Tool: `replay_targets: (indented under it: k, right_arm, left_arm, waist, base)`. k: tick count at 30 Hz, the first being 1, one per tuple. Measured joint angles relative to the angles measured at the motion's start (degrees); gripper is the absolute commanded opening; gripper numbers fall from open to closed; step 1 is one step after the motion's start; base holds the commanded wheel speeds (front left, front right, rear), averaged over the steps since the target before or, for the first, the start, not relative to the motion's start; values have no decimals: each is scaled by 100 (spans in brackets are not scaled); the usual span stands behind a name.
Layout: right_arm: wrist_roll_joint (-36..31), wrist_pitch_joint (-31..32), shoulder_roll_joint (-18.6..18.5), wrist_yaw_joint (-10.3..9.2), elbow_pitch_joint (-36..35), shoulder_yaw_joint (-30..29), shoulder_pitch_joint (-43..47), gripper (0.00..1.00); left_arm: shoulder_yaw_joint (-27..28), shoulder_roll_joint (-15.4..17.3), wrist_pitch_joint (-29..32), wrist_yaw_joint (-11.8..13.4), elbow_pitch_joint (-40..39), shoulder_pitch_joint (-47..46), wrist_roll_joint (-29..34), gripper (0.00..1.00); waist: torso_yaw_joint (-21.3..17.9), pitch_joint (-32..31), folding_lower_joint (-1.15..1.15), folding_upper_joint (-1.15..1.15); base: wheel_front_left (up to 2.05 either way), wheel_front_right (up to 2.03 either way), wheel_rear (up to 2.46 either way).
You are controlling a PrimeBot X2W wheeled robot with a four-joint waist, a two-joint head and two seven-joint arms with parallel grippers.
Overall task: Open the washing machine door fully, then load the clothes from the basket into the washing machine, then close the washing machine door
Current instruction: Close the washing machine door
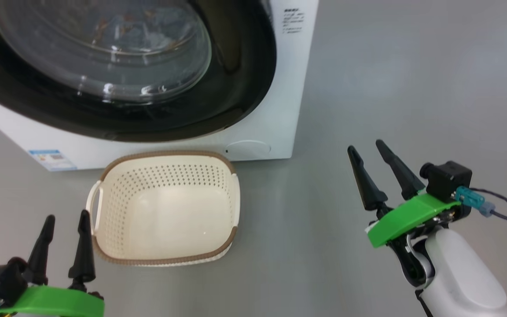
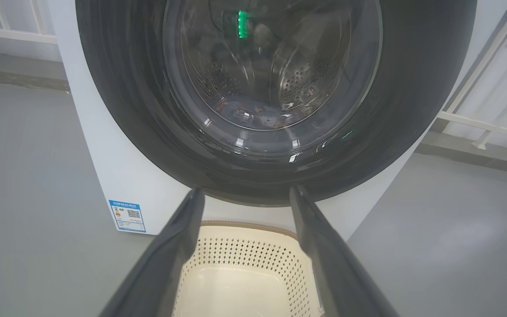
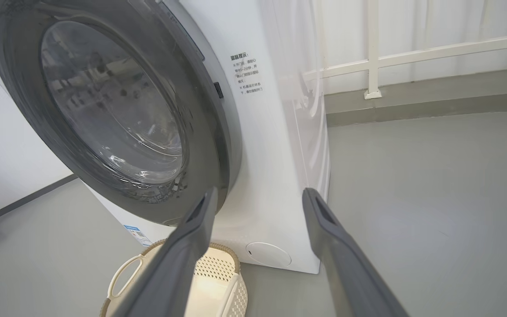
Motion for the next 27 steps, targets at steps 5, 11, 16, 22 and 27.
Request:
replay_targets:
  k: [5,11,16,22,27]
  right_arm:
    - [0,0,-32,0,-14,-14,243,100]
    - [1,0,-124,0,-66,-122,548,100]
    - [1,0,-159,0,-91,-205,693,100]
    - [-4,0,-171,0,-152,-218,892,100]
    - [-4,0,-208,0,-166,-258,1036,100]
  left_arm:
    - [67,32,0,0,12,181,16,100]
    - [90,75,0,0,13,320,64,100]
    - [132,85,0,0,12,390,69,100]
    - [182,100,0,0,10,529,120,100]
    - [254,103,0,0,5,596,148,100]
  waist:
    - [-169,-193,0,0]
    - [-372,-402,0,0]
    - [-468,-494,0,0]
    - [-535,-599,0,0]
    - [-579,-676,0,0]
  base:
    - [0,0,0]
    - [0,0,0]
    - [0,0,0]
    - [0,0,0]
    - [0,0,0]
